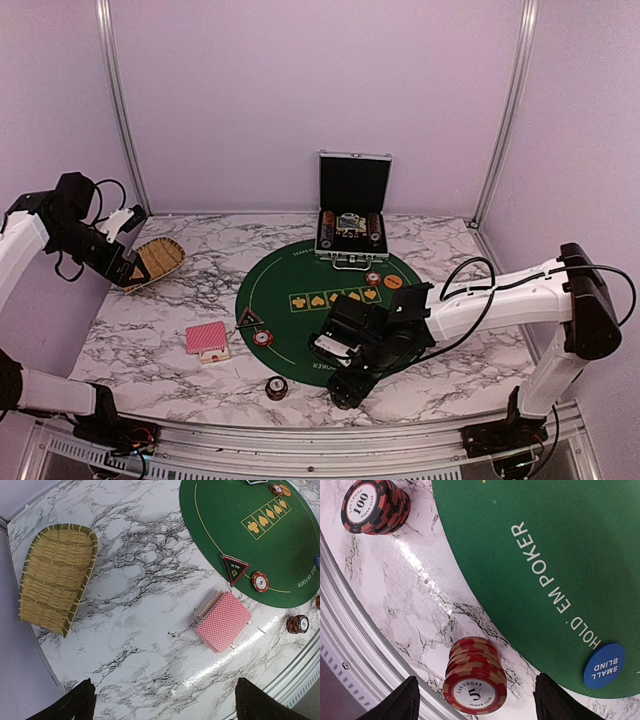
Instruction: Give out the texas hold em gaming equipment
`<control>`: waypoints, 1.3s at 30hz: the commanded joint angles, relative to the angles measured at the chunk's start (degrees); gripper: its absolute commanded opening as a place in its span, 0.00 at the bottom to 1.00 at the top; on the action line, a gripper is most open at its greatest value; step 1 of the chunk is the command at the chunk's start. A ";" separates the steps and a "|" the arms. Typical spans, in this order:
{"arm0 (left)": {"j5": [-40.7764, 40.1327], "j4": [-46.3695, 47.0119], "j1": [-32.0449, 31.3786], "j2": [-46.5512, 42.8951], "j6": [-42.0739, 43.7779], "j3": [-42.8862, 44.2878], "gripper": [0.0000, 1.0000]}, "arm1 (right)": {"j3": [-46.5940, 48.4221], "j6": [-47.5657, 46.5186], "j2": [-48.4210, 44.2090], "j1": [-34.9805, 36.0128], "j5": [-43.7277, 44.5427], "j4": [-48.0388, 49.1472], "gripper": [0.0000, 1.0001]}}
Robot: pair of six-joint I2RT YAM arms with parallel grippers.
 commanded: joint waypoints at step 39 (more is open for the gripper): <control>1.22 0.22 -0.05 -0.42 -0.78 3.80 0.99 | -2.46 1.37 -0.95 0.49 -1.31 3.34 0.19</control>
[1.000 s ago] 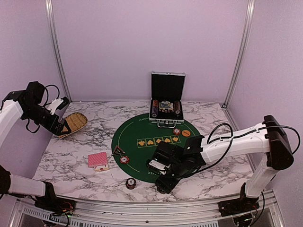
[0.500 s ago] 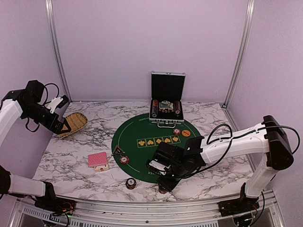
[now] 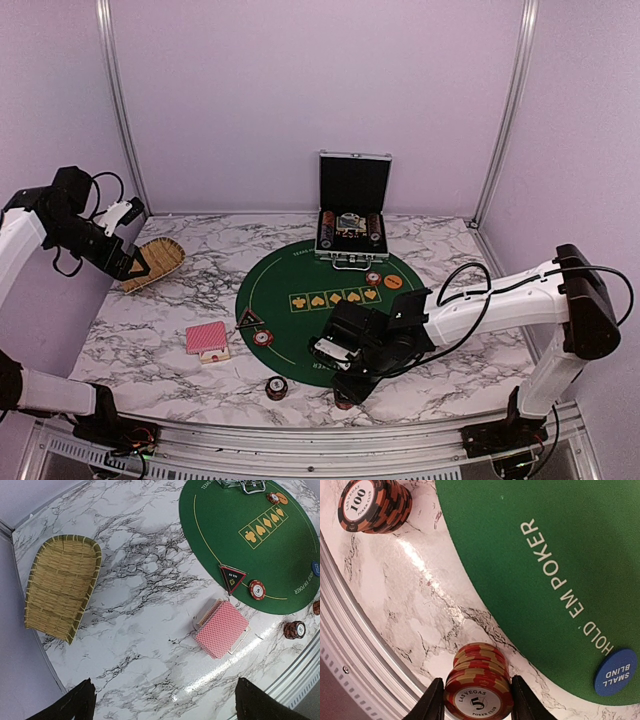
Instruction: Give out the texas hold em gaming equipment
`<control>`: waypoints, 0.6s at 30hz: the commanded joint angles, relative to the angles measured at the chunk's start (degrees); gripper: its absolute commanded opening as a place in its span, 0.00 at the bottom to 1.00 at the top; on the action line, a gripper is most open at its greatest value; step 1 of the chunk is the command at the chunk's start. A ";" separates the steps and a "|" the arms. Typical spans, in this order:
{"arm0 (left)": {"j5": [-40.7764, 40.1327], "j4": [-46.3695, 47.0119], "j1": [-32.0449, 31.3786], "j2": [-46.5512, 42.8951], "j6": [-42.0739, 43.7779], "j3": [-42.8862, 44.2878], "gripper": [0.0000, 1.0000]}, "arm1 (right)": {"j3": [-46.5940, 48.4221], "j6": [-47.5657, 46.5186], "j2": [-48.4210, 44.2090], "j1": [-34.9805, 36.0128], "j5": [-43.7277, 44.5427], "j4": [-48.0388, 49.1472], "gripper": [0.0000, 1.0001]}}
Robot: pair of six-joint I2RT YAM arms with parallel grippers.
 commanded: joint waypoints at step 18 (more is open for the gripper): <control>0.79 0.16 -0.07 0.30 -0.55 2.82 0.99 | 0.41 -0.77 -8.42 -13.37 5.22 -6.66 0.09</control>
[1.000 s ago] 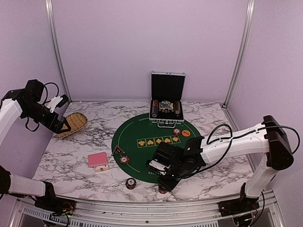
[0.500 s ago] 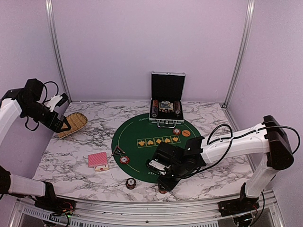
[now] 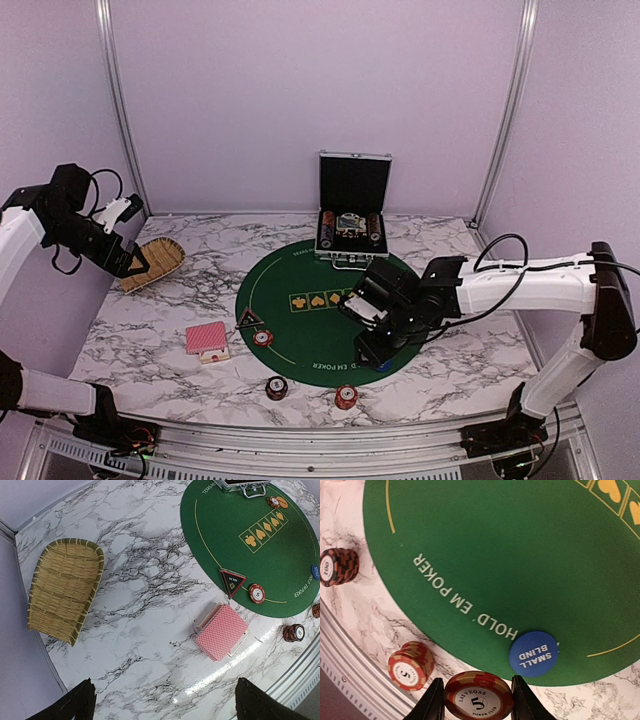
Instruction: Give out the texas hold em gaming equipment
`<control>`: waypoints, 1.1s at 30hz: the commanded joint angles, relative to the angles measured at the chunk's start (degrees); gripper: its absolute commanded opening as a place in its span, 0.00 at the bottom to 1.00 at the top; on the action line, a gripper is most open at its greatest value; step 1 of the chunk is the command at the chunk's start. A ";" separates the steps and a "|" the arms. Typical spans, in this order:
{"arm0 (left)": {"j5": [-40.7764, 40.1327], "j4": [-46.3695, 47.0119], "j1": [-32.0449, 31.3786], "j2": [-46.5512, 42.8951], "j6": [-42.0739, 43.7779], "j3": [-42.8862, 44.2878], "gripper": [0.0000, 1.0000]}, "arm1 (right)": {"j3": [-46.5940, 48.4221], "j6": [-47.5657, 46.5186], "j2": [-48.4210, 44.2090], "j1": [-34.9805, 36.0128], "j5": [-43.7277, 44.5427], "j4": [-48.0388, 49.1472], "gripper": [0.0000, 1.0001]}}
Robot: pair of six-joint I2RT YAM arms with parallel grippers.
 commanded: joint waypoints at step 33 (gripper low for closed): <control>1.37 0.04 -0.13 1.65 -0.26 2.76 0.99 | -13.08 -2.22 0.85 -17.08 3.16 9.06 0.26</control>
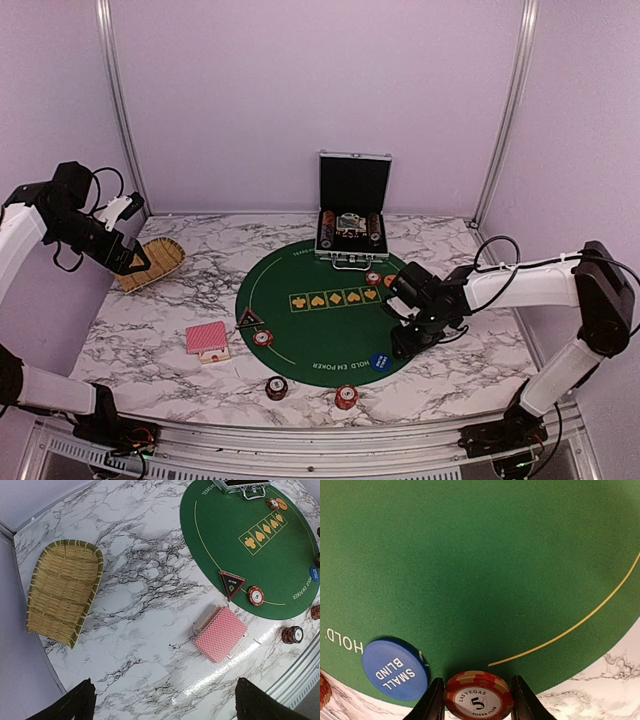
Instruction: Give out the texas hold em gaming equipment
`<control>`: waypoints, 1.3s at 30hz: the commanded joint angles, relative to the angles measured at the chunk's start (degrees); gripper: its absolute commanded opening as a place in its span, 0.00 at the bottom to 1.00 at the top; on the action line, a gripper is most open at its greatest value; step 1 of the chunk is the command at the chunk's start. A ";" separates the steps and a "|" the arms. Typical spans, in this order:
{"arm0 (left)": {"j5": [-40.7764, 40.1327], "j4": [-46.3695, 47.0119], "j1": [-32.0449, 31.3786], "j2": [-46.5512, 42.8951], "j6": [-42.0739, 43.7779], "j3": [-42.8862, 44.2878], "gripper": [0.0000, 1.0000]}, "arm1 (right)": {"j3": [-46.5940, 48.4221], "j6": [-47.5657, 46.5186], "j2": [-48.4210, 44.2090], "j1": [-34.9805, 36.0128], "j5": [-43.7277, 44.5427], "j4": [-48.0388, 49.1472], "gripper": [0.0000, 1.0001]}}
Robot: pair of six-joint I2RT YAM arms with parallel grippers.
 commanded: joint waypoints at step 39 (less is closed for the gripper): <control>1.11 -0.75 -0.06 0.49 -0.49 3.01 0.99 | 42.08 -5.61 21.50 27.63 -5.65 -9.34 0.90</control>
